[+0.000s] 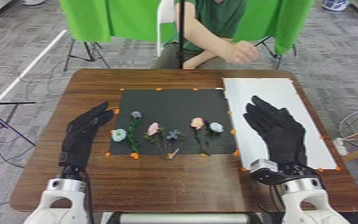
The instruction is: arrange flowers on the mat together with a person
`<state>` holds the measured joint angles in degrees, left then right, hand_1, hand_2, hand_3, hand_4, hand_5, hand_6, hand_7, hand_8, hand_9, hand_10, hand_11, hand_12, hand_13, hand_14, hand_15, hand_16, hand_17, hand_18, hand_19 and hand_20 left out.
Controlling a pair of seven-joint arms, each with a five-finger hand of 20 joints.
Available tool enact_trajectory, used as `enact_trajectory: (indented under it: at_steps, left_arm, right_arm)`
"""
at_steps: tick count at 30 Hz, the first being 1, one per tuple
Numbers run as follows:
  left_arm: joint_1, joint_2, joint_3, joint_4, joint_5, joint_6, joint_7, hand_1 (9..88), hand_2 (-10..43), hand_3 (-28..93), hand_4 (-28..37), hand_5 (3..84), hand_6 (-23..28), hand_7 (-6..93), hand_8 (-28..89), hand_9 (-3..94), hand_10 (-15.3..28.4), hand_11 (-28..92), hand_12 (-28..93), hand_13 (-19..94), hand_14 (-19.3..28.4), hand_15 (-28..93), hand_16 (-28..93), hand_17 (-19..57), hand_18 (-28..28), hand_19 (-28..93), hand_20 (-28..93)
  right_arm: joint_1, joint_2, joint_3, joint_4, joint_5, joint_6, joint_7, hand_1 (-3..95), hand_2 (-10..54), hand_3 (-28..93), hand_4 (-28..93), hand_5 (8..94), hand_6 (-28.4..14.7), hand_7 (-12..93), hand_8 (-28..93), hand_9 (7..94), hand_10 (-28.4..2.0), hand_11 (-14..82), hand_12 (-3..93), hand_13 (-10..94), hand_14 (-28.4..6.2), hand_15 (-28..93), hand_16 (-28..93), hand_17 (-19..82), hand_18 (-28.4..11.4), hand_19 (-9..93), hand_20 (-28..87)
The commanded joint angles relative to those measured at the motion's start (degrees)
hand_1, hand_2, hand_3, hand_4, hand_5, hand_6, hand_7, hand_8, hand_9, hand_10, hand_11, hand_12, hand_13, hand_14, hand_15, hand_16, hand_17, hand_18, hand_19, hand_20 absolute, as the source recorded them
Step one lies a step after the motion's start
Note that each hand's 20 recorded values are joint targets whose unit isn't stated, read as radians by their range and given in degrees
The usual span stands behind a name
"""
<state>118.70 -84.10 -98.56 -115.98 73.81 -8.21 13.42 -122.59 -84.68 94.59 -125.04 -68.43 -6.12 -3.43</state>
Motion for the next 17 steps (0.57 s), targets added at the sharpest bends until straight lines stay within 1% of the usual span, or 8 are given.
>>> enact_trajectory:
  at_steps: [1,3,6,17]
  left_arm:
    - [0.2,-0.17,-0.34,0.52,-0.52,-0.55,-0.27,28.0,-5.1,67,-15.8,47.0,6.2,6.7,-6,46.9,13.4,14,13,37,15.6,11,1,6.9,11.1,3,18]
    - [0.0,-0.13,-0.32,0.60,-0.49,-0.69,-0.38,28.0,-5.1,67,-15.8,47.0,6.1,6.6,-6,46.9,13.3,14,13,37,15.6,11,1,6.9,11.1,3,18]
    - [0.3,-0.23,-0.44,0.44,-0.48,-0.52,-0.28,28.0,-5.1,67,-15.8,47.0,6.1,6.7,-6,46.9,13.4,13,13,37,15.6,11,1,6.9,11.1,3,18]
    - [0.4,-0.25,-0.75,0.40,-0.59,-0.50,-0.41,27.9,-5.1,67,-15.8,47.0,6.1,6.7,-6,46.9,13.5,13,12,37,15.7,11,1,6.9,11.0,3,18]
  right_arm:
    - [-0.5,-0.5,0.1,-0.2,-0.4,-0.5,-0.5,5.4,9.1,76,-19,44.2,-4.7,8,-9,42.0,-16.0,4.2,9.0,27,-10.6,8,7,15,-9.4,0,24]
    - [-0.2,-0.5,0.1,-0.1,-0.4,-0.6,-0.3,5.4,9.1,76,-19,44.4,-4.7,8,-9,42.1,-15.9,4.3,9.1,27,-10.7,8,7,15,-9.4,0,24]
    - [-0.3,-0.5,0.2,-0.1,-0.4,-1.2,-0.2,5.4,9.1,76,-19,44.8,-4.7,8,-9,42.7,-15.9,4.4,9.1,27,-10.7,8,7,15,-9.4,0,24]
    - [-0.6,-0.4,0.1,-0.2,-0.3,-0.7,-0.2,5.5,9.2,75,-19,46.1,-4.7,8,-9,44.6,-15.8,4.9,9.4,28,-10.8,9,7,15,-9.4,0,24]
